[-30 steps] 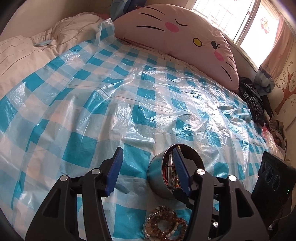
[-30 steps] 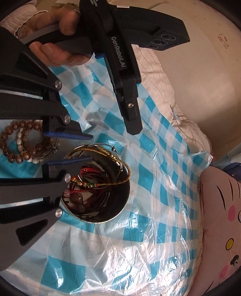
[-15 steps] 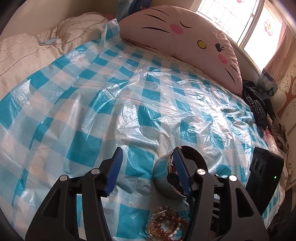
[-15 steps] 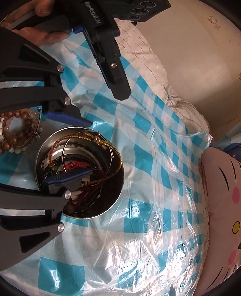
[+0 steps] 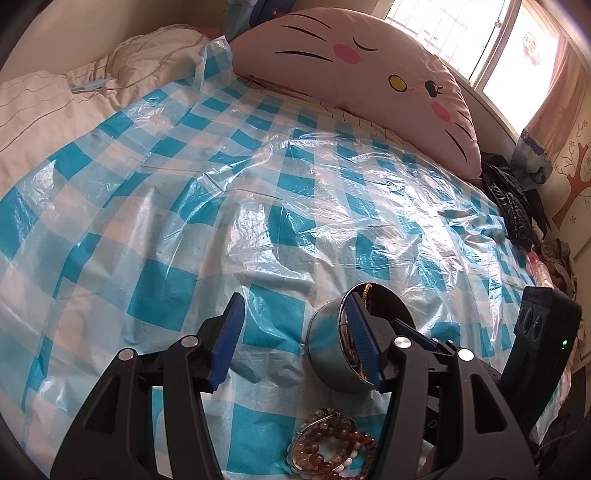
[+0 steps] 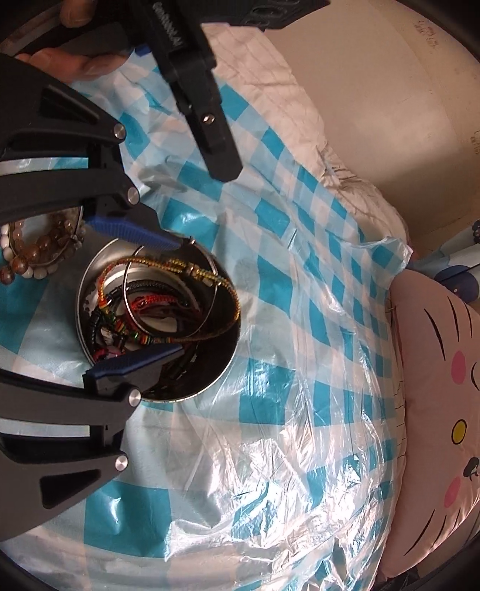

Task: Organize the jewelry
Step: 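Move both open grippers back to the pearl and amber bead bracelets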

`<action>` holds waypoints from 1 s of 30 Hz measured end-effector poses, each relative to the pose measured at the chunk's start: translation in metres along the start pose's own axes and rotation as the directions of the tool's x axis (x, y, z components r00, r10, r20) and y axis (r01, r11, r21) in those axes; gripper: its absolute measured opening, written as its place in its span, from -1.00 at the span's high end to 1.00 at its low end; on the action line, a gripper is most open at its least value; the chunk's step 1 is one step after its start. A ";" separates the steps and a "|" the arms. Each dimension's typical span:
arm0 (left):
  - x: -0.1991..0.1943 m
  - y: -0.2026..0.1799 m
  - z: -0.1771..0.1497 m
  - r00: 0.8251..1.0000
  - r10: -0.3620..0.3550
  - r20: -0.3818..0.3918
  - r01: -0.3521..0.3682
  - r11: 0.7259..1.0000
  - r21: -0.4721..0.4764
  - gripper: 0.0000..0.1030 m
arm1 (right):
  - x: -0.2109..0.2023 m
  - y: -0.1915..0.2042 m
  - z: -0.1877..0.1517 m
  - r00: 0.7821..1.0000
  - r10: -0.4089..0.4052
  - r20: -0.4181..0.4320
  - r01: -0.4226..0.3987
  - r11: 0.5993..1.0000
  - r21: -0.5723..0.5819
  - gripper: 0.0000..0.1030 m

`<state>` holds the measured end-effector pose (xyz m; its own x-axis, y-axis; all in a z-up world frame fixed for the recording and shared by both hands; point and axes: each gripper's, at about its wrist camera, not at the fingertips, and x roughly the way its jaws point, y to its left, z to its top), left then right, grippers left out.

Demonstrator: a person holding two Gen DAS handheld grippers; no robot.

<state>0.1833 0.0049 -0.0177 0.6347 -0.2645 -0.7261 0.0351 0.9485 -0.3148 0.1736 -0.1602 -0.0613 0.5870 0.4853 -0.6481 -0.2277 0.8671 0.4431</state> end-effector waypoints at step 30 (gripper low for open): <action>-0.020 -0.017 -0.069 0.992 0.068 -0.110 -0.035 0.961 0.274 -0.07 | -0.053 0.019 -0.075 0.996 -0.027 -0.083 0.021 0.997 -0.077 0.31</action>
<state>0.1169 -0.0182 -0.0400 0.5465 -0.2170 -0.8088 0.2225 0.9688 -0.1095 0.0794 -0.1610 -0.0647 0.5260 0.4693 -0.7093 -0.2742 0.8830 0.3808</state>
